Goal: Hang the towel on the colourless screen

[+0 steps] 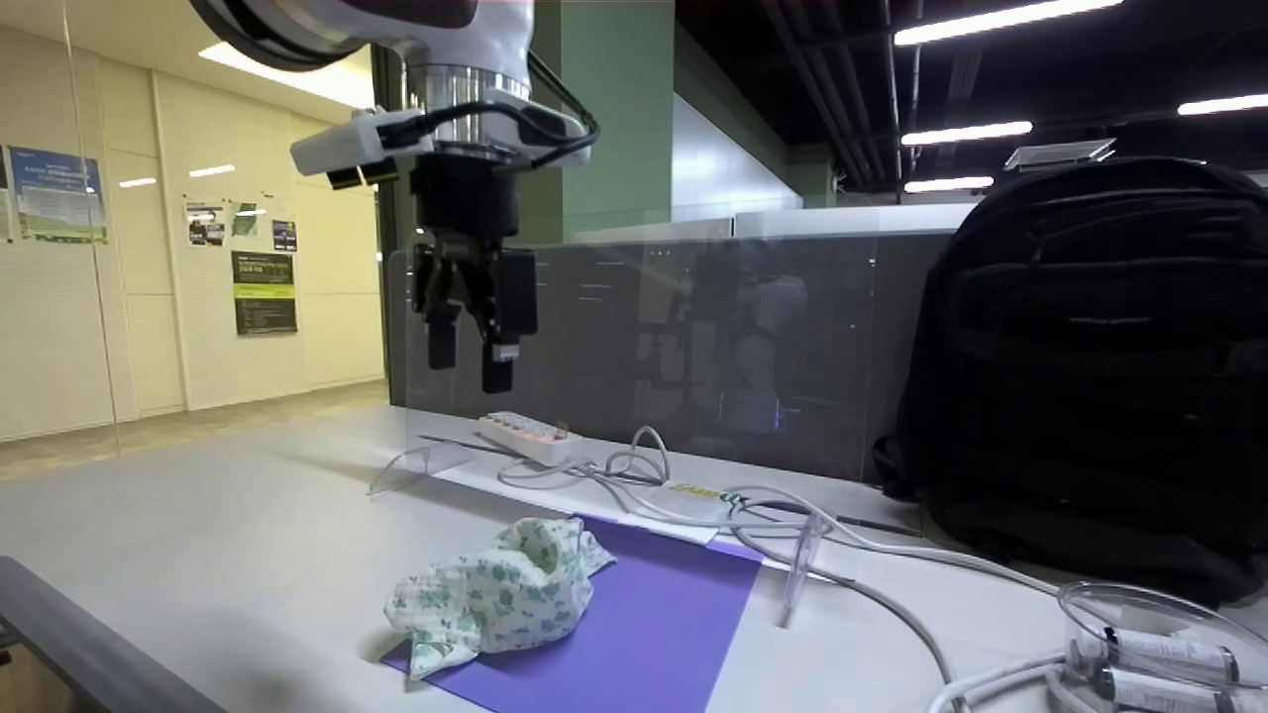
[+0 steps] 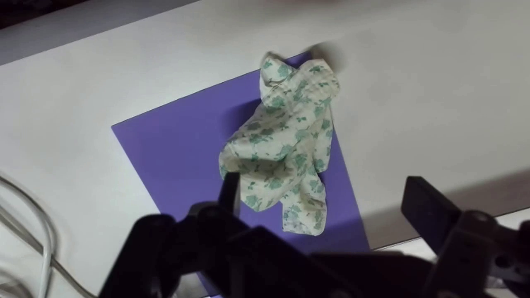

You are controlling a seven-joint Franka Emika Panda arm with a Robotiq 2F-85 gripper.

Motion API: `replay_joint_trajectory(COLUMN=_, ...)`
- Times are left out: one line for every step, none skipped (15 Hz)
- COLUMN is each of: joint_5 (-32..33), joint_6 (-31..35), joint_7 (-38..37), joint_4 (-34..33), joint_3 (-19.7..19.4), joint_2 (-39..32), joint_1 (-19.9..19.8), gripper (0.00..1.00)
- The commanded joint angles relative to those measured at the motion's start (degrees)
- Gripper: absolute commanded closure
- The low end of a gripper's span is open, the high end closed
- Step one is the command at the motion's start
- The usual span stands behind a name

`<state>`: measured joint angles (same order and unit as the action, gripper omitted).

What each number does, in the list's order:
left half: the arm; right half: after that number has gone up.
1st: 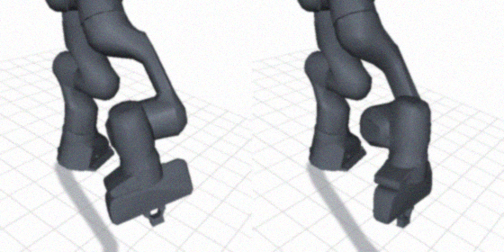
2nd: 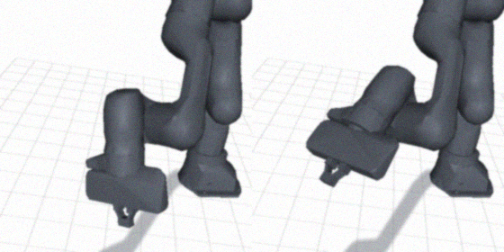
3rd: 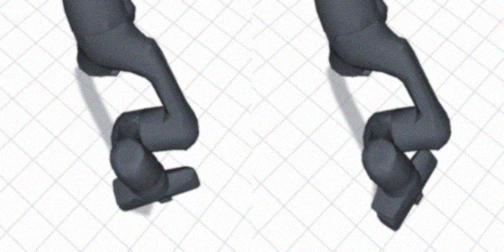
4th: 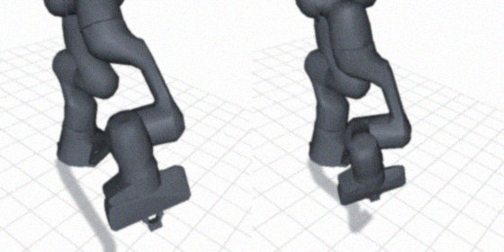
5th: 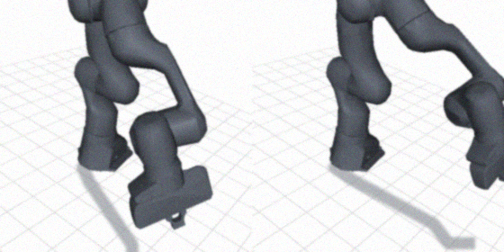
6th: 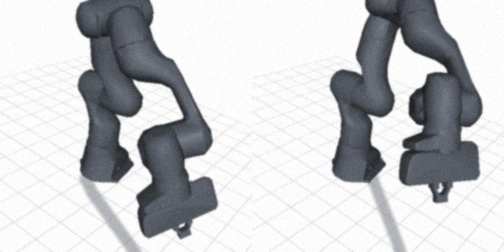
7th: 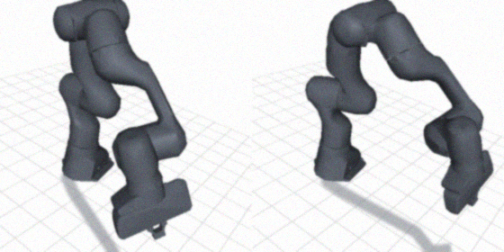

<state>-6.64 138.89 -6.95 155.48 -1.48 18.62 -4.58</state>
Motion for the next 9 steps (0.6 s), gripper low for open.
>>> replay_joint_trajectory(joint_5=0.2, joint_6=-0.1, joint_7=-0.1, joint_4=-0.1, joint_3=-0.2, joint_2=0.1, joint_1=0.6, gripper=0.0)
replay_joint_trajectory(joint_5=0.1, joint_6=-0.1, joint_7=-0.1, joint_4=-0.2, joint_3=0.0, joint_2=0.1, joint_1=0.9, gripper=0.0)
replay_joint_trajectory(joint_5=0.8, joint_6=2.9, joint_7=-0.3, joint_4=0.4, joint_3=0.2, joint_2=-0.5, joint_1=0.7, gripper=0.0)
replay_joint_trajectory(joint_5=0.1, joint_6=5.1, joint_7=0.9, joint_4=0.7, joint_3=-0.4, joint_2=-1.5, joint_1=0.8, gripper=0.0)
replay_joint_trajectory(joint_5=0.2, joint_6=7.4, joint_7=1.6, joint_4=0.9, joint_3=-1.0, joint_2=-3.2, joint_1=0.4, gripper=0.0)
replay_joint_trajectory(joint_5=-0.2, joint_6=9.0, joint_7=3.1, joint_4=1.1, joint_3=-1.8, joint_2=-4.6, joint_1=0.4, gripper=0.0)
replay_joint_trajectory(joint_5=-0.3, joint_6=10.8, joint_7=4.2, joint_4=1.1, joint_3=-2.6, joint_2=-6.8, joint_1=0.1, gripper=0.0)
replay_joint_trajectory(joint_5=0.2, joint_6=12.4, joint_7=5.2, joint_4=0.9, joint_3=-3.1, joint_2=-8.9, joint_1=-0.2, gripper=0.0)
replay_joint_trajectory(joint_5=-0.4, joint_6=13.8, joint_7=7.0, joint_4=0.6, joint_3=-3.9, joint_2=-11.2, joint_1=0.0, gripper=0.0)
